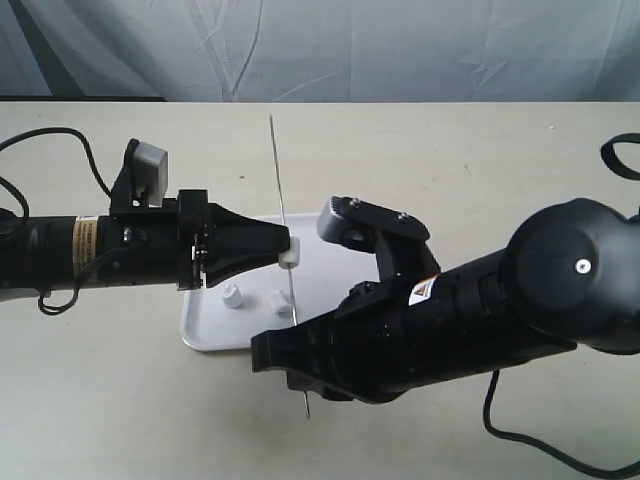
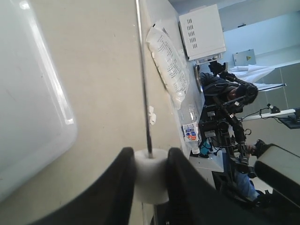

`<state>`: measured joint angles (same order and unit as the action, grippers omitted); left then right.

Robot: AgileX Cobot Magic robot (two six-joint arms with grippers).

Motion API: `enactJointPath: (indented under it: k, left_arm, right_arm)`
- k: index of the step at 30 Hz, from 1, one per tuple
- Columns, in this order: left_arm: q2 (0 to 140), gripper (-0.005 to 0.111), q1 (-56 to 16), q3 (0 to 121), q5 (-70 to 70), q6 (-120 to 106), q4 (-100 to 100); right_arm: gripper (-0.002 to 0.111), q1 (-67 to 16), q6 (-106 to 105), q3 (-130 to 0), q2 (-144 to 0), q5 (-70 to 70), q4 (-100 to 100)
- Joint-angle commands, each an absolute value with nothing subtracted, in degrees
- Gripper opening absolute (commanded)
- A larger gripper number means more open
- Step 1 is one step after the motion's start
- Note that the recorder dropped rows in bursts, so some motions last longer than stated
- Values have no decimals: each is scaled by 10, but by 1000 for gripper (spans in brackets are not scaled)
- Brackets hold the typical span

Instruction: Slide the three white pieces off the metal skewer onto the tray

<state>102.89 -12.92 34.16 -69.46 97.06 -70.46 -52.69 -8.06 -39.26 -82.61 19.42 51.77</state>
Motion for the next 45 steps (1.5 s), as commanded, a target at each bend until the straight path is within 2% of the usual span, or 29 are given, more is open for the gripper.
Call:
enactJointPath:
  k: [1, 14, 19, 21, 24, 36, 42, 45]
  left_arm:
    - [1027, 25, -133, 344, -700, 971, -705]
    - [1027, 25, -133, 344, -700, 975, -735]
    - [1027, 42, -132, 344, -700, 979, -740]
    - [1027, 43, -132, 344, -700, 981, -740]
    - [1027, 39, -132, 344, -700, 983, -733]
    - [1027, 38, -132, 344, -700, 1065, -719]
    - [1027, 23, -132, 344, -700, 1066, -718]
    - [1027, 22, -132, 344, -700, 1072, -717]
  right_arm:
    - [-1, -527, -116, -397, -825, 199, 534]
    - [-1, -527, -152, -397, -825, 216, 555]
    - [-1, -527, -152, -397, -825, 218, 554]
    - [-1, -527, -152, -397, -825, 218, 554]
    - [-1, -527, -152, -397, -825, 216, 554]
    - [-1, -527, -152, -397, -826, 177, 545]
    - [-1, -527, -152, -397, -826, 174, 543]
    - [-1, -527, -152, -397, -826, 170, 540]
